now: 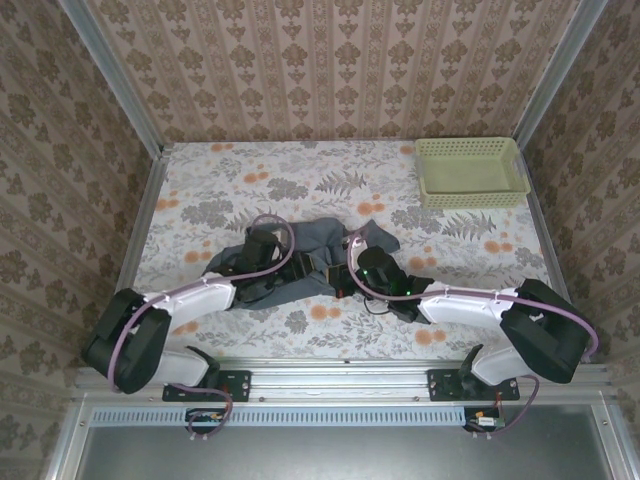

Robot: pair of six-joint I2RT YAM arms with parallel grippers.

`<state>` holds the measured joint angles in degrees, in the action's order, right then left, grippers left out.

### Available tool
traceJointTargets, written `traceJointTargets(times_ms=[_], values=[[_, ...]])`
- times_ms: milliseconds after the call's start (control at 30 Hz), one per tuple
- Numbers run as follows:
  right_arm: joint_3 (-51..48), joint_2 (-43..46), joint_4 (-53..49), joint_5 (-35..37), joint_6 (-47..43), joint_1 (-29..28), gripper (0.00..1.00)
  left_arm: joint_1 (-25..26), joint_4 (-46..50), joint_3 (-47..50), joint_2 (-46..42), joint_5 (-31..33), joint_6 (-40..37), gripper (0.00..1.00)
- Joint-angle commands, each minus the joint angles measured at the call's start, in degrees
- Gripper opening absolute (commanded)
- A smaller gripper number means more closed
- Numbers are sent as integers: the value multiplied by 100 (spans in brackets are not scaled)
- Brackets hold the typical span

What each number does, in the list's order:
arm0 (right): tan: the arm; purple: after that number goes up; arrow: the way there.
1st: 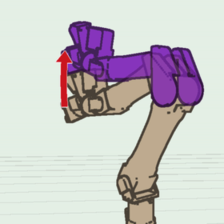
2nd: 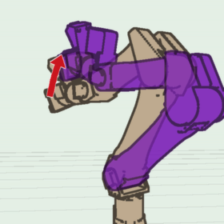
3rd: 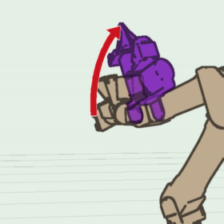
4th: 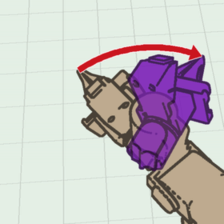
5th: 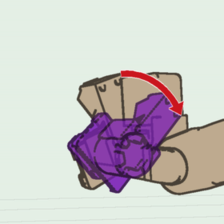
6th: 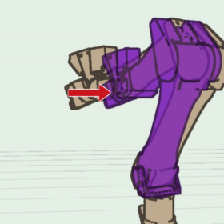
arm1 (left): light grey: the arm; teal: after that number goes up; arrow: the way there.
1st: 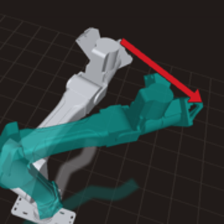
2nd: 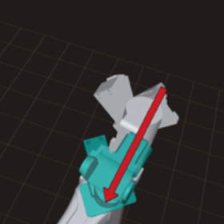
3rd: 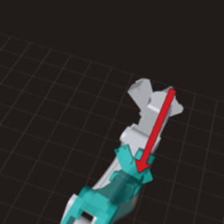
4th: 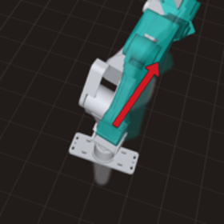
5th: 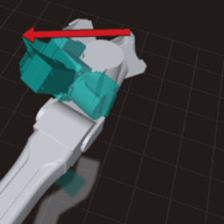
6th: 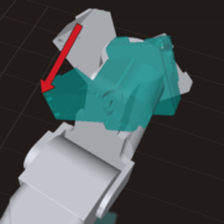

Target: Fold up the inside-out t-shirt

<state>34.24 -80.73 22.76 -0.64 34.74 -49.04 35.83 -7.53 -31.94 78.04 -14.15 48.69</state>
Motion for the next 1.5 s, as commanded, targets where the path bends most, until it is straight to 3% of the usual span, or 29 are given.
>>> traceJointTargets(times_ms=[0,167,267,367,433,533,700,800,867,967,1067,1200,1333,1467], values=[[-101,57,290,213,74,-75,0,-58,-326,-43,218,6,123,47],[-127,55,228,340,129,-114,0,-61,-443,-93,428,-47,84,34],[-195,57,40,698,127,-124,0,46,17,-251,340,155,-207,25],[-68,62,-639,1236,-20,-122,13,262,433,-273,91,544,-420,20],[103,227,-1041,1344,-242,-115,18,289,399,-130,-65,535,-445,14],[315,350,-1456,1347,-574,-128,33,353,380,33,-263,528,-490,7],[903,210,-2249,1030,-1253,-201,55,599,435,152,-670,622,-659,7],[1205,-141,-2563,930,-1428,-250,59,729,446,214,-905,720,-746,7],[1421,-358,-2753,874,-1412,-253,57,749,395,262,-1019,699,-787,7],[1696,-678,-2926,899,-1347,-249,46,756,334,337,-1179,688,-815,7],[1770,-733,-2928,1042,-1256,-257,30,753,416,270,-1181,511,-979,7],[1816,-485,-3029,1254,-1081,-217,1,754,596,180,-1163,370,-1250,8],[1846,-222,-3306,1302,-537,100,0,750,622,304,-1342,331,-1462,12],[1590,-10,-3081,710,48,585,0,745,586,519,-1517,330,-1474,16]])
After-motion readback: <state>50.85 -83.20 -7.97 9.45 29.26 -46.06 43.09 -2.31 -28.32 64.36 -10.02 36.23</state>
